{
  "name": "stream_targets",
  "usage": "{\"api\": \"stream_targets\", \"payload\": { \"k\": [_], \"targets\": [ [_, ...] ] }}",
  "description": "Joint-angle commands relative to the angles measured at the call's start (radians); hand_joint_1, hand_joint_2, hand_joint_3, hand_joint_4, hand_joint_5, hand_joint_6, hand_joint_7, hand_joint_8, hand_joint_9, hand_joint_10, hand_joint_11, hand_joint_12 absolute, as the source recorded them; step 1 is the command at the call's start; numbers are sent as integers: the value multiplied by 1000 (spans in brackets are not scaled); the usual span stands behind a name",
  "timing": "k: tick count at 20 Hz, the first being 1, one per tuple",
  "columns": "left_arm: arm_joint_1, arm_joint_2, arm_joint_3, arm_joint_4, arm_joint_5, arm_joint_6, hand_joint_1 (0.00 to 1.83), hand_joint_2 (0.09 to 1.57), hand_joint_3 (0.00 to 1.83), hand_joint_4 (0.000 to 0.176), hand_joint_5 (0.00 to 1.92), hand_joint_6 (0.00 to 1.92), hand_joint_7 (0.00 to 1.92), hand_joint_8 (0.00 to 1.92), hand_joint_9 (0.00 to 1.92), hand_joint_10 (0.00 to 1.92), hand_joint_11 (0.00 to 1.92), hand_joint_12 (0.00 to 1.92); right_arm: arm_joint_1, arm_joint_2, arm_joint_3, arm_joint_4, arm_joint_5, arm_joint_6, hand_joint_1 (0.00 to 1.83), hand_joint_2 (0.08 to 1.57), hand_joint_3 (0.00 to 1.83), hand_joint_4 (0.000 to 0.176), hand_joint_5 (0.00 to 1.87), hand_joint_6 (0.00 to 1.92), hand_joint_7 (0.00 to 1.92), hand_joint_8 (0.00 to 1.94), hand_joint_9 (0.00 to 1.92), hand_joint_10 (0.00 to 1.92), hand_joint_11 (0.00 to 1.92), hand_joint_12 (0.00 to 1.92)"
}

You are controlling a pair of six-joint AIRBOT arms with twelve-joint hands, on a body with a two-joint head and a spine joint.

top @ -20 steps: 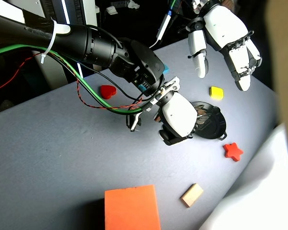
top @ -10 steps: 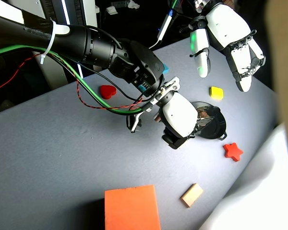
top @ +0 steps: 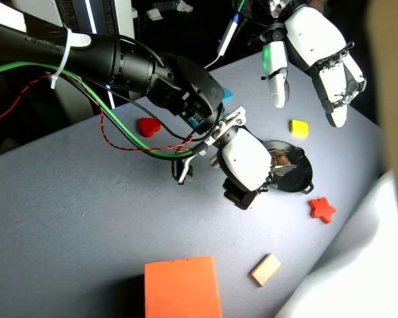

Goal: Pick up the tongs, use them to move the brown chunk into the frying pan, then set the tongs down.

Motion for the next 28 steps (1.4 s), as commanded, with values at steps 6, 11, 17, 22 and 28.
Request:
{"api": "stream_targets", "payload": {
  "k": [6, 11, 17, 22, 28],
  "targets": [
    [-16, 10, 5, 87, -31, 5, 263, 1348, 0, 30, 204, 1, 346, 3, 456, 8, 0, 1269, 7, 15, -17, -58, 10, -2, 349, 1427, 1, 0, 890, 1126, 1215, 1225, 1157, 1662, 910, 1921],
    [-15, 10, 5, 87, -30, 8, 203, 1371, 4, 19, 182, 1, 323, 0, 430, 0, 0, 1263, 39, 99, -108, -58, 10, -1, 334, 1434, 2, 0, 895, 1116, 1223, 1234, 1168, 1664, 922, 1921],
    [-2, 11, 12, 88, 13, 8, 171, 1370, 1, 24, 192, 2, 342, 0, 439, 1, 0, 1276, 12, 299, -293, -57, 22, -41, 338, 1438, 0, 0, 893, 1110, 1214, 1242, 1163, 1666, 938, 1921],
    [19, 13, 14, 105, 25, -10, 191, 1366, 0, 35, 190, 2, 354, 7, 450, 7, 0, 1265, -50, 442, -393, -91, 4, -74, 324, 1449, 1, 0, 898, 1103, 1212, 1227, 1154, 1655, 902, 1921],
    [83, 14, 13, 143, 49, -85, 166, 1367, 0, 33, 184, 2, 339, 3, 426, 1, 0, 1181, -204, 474, -417, -584, 47, 166, 326, 1449, 0, 0, 887, 1129, 1201, 1240, 1148, 1668, 916, 1921]
  ]
}}
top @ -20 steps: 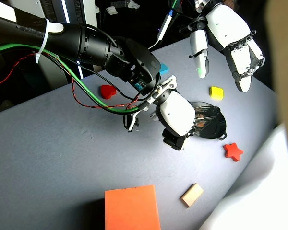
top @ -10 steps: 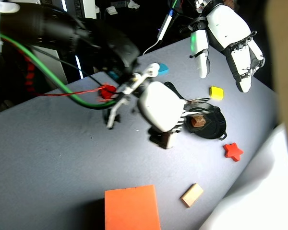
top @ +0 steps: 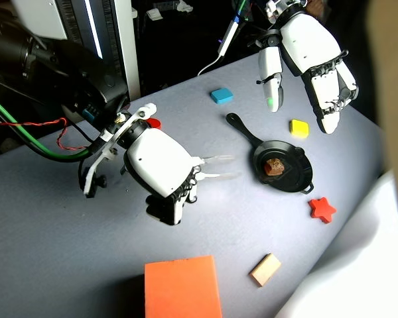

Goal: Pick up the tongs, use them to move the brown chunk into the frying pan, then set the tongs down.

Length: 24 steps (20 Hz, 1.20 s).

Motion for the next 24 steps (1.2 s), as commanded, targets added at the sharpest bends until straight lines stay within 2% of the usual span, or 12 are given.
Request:
{"api": "stream_targets", "payload": {
  "k": [1, 3, 7, 9, 10, 12, 15, 18, 20, 21, 23, 24],
  "targets": [
    [5, 8, -3, 75, -26, -18, 146, 1385, 7, 27, 180, 0, 319, 1, 413, 0, 0, 1196, -8, 8, -2, -130, 57, 55, 315, 1452, 1, 0, 887, 1130, 1202, 1246, 1147, 1675, 926, 1921],
    [46, 8, -10, 106, -26, -71, 198, 1369, 0, 22, 197, 6, 330, 4, 431, 8, 0, 1247, -60, 6, -2, -272, 89, 192, 293, 1456, 2, 0, 880, 1112, 1197, 1230, 1139, 1662, 914, 1921],
    [97, 8, -23, 125, -25, -117, 195, 1371, 0, 25, 191, 1, 339, 6, 435, 7, 0, 1194, -125, -19, 19, -319, 117, 269, 374, 1437, 0, 0, 881, 956, 1137, 1121, 1053, 1581, 809, 1921],
    [111, 8, -28, 126, -17, -118, 145, 1378, 2, 29, 177, 2, 321, 0, 415, 1, 0, 1162, -143, -35, 44, -377, 129, 325, 504, 1376, 0, 0, 883, 848, 1082, 1062, 992, 1502, 739, 1885],
    [119, 8, -29, 126, -14, -120, 152, 1382, 3, 29, 183, 4, 333, 4, 431, 7, 0, 1183, -144, -41, 55, -377, 129, 336, 496, 1371, 0, 0, 838, 805, 998, 960, 899, 1430, 641, 1832],
    [148, 8, -31, 160, -14, -169, 127, 1381, 2, 30, 177, 1, 339, 3, 448, 11, 0, 1230, -147, -47, 66, -377, 131, 341, 525, 1355, 0, 0, 725, 525, 864, 605, 714, 1188, 428, 1739],
    [179, 8, -32, 189, -22, -213, 127, 1380, 1, 32, 186, 3, 324, 0, 428, 1, 0, 1249, -148, -46, 67, -377, 135, 335, 427, 1340, 0, 0, 551, 140, 723, 103, 537, 643, 111, 1508],
    [183, 8, -32, 194, -24, -213, 147, 1373, 0, 25, 195, 4, 322, 5, 425, 10, 0, 1235, -153, -42, 66, -377, 136, 338, 374, 1284, 0, 0, 455, 12, 588, 1, 540, 142, 5, 1291],
    [186, 8, -32, 197, -28, -213, 181, 1380, 0, 25, 186, 1, 317, 2, 422, 7, 0, 1239, -157, -39, 65, -377, 131, 338, 314, 1258, 0, 0, 379, 1, 489, 0, 484, 36, 0, 1158],
    [188, 8, -33, 198, -30, -213, 202, 1377, 0, 32, 172, 1, 313, 0, 414, 3, 0, 1215, -159, -36, 62, -377, 128, 336, 288, 1246, 0, 0, 317, 3, 429, 3, 433, 9, 0, 1040],
    [190, 8, -33, 199, -31, -213, 309, 1368, 0, 20, 195, 9, 311, 6, 425, 6, 0, 1246, -164, -32, 62, -377, 127, 338, 273, 1214, 0, 0, 198, 5, 308, 4, 306, 6, 0, 704],
    [194, 8, -33, 212, -32, -225, 283, 1372, 0, 23, 191, 6, 315, 5, 427, 6, 0, 1252, -166, -30, 61, -377, 123, 338, 254, 1207, 0, 0, 166, 3, 274, 3, 271, 3, 0, 607]
  ]
}}
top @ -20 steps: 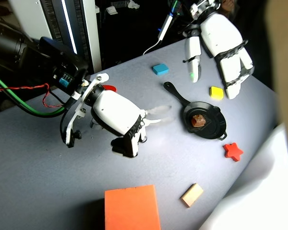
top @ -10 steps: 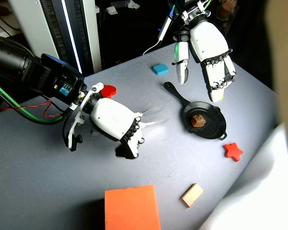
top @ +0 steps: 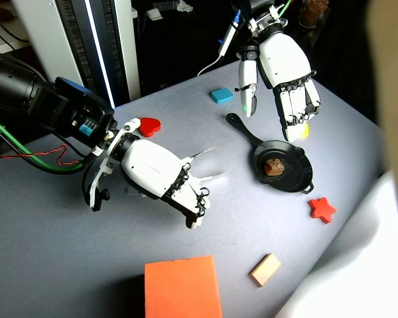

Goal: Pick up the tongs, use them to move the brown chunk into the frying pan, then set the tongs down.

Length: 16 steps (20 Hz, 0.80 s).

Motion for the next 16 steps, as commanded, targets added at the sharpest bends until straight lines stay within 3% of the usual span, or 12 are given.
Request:
{"api": "stream_targets", "payload": {
  "k": [1, 6, 7, 9, 10, 11, 16],
  "targets": [
    [5, 8, 0, 91, -71, -28, 277, 1377, 0, 22, 182, 2, 326, 7, 434, 8, 0, 1273, 0, 9, -7, -56, 75, 3, 250, 1193, 0, 0, 139, 1, 242, 2, 231, 1, 0, 523],
    [24, 8, -12, 107, -101, -52, 250, 1383, 0, 21, 175, 4, 312, 3, 423, 1, 0, 1226, -6, 27, -23, -56, 74, -13, 226, 1146, 0, 0, 20, 0, 113, 1, 94, 0, 0, 139],
    [25, 8, -13, 107, -101, -52, 285, 1373, 0, 29, 192, 9, 331, 8, 434, 5, 0, 1230, -6, 34, -31, -56, 74, -20, 235, 1118, 0, 0, 3, 0, 80, 2, 59, 1, 0, 32],
    [25, 8, -16, 107, -101, -52, 178, 1381, 1, 44, 170, 0, 315, 0, 409, 3, 0, 1182, -3, 50, -51, -56, 74, -32, 223, 1084, 0, 0, 0, 0, 36, 0, 17, 0, 0, 0],
    [24, 8, -17, 107, -101, -52, 207, 1380, 0, 39, 167, 0, 310, 0, 400, 2, 0, 1174, -2, 60, -65, -56, 74, -45, 204, 1069, 0, 0, 0, 0, 22, 0, 6, 0, 0, 0],
    [23, 8, -19, 107, -101, -51, 356, 1365, 0, 0, 218, 13, 335, 6, 438, 14, 0, 1297, -2, 73, -83, -56, 74, -63, 190, 1065, 0, 0, 0, 0, 20, 0, 3, 0, 0, 0],
    [11, 7, -30, 107, -101, -43, 410, 1364, 0, 0, 221, 10, 326, 10, 455, 14, 1, 1389, 21, 157, -150, -28, 36, -64, 212, 1060, 0, 0, 64, 10, 135, 10, 89, 14, 20, 19]
  ]
}}
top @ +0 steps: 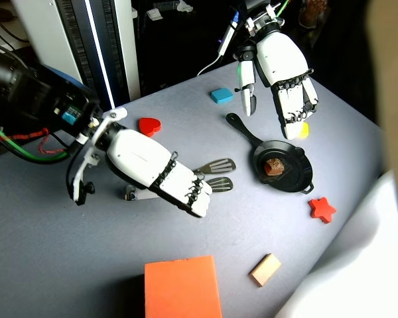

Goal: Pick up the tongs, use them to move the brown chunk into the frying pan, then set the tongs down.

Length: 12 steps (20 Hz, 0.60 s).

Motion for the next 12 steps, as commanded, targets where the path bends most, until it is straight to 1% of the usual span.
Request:
{"api": "stream_targets", "payload": {
  "k": [1, 2, 3, 4, 5, 6, 7, 8, 9, 10, 11, 12],
  "targets": [
    [-19, 5, 1, 75, -63, 18, 416, 1362, 0, 0, 231, 14, 335, 12, 452, 12, 0, 1394, 19, 21, -15, -32, 58, -2, 176, 1064, 0, 0, 164, 4, 205, 21, 151, 5, 3, 173],
    [-24, 3, 1, 75, -62, 27, 338, 1360, 0, 0, 228, 10, 338, 10, 441, 6, 0, 1367, 26, 37, -27, -27, 54, -2, 143, 1070, 0, 0, 220, 7, 278, 12, 228, 13, 0, 369],
    [-28, 2, 1, 75, -62, 37, 277, 1355, 0, 20, 237, 11, 363, 15, 459, 12, 0, 1341, 38, 63, -45, -26, 43, -6, 113, 1080, 0, 0, 321, 16, 423, 6, 374, 31, 0, 748],
    [-29, 2, 1, 75, -61, 38, 200, 1356, 0, 30, 243, 11, 387, 19, 476, 18, 0, 1358, 50, 87, -59, -26, 25, -13, 73, 1100, 5, 0, 405, 34, 528, 24, 476, 55, 0, 972],
    [-29, 0, 1, 75, -61, 40, 150, 1363, 2, 31, 247, 10, 398, 15, 485, 18, 5, 1379, 64, 116, -74, -26, -21, -43, 65, 1113, 7, 0, 463, 46, 595, 35, 543, 70, 0, 1128],
    [-32, -1, 1, 75, -61, 46, 150, 1361, 0, 28, 291, 17, 452, 16, 521, 24, 48, 1354, 73, 138, -86, -26, -57, -59, 74, 1129, 4, 0, 571, 57, 717, 42, 660, 111, 16, 1289],
    [-33, -2, 1, 75, -61, 52, 144, 1366, 3, 18, 326, 27, 480, 21, 540, 29, 76, 1357, 89, 174, -97, -26, -114, -43, 80, 1139, 3, 0, 648, 69, 805, 53, 738, 150, 48, 1362],
    [-35, -2, 3, 75, -60, 59, 117, 1371, 2, 14, 361, 27, 505, 16, 558, 30, 109, 1331, 116, 212, -101, -26, -194, 6, 74, 1165, 1, 0, 752, 95, 911, 64, 801, 267, 115, 1402],
    [-36, -2, 4, 75, -59, 65, 184, 1358, 0, 6, 429, 35, 548, 16, 589, 34, 124, 1360, 141, 242, -101, -26, -258, 40, 82, 1186, 0, 0, 842, 169, 993, 106, 794, 526, 198, 1441],
    [-37, -2, 4, 75, -59, 67, 222, 1356, 0, 0, 466, 35, 569, 14, 603, 34, 117, 1389, 161, 266, -101, -26, -313, 63, 95, 1193, 1, 0, 872, 256, 1032, 159, 770, 738, 241, 1470],
    [-37, -2, 4, 75, -59, 70, 227, 1355, 0, 0, 528, 47, 631, 27, 663, 58, 166, 1389, 191, 298, -101, -26, -392, 86, 93, 1203, 1, 0, 929, 371, 1072, 303, 779, 939, 329, 1542],
    [-37, -3, 4, 77, -56, 70, 238, 1359, 1, 0, 552, 51, 666, 37, 694, 74, 189, 1396, 219, 325, -101, -26, -464, 95, 70, 1216, 2, 0, 938, 480, 1037, 512, 764, 1089, 369, 1625]
  ]
}}
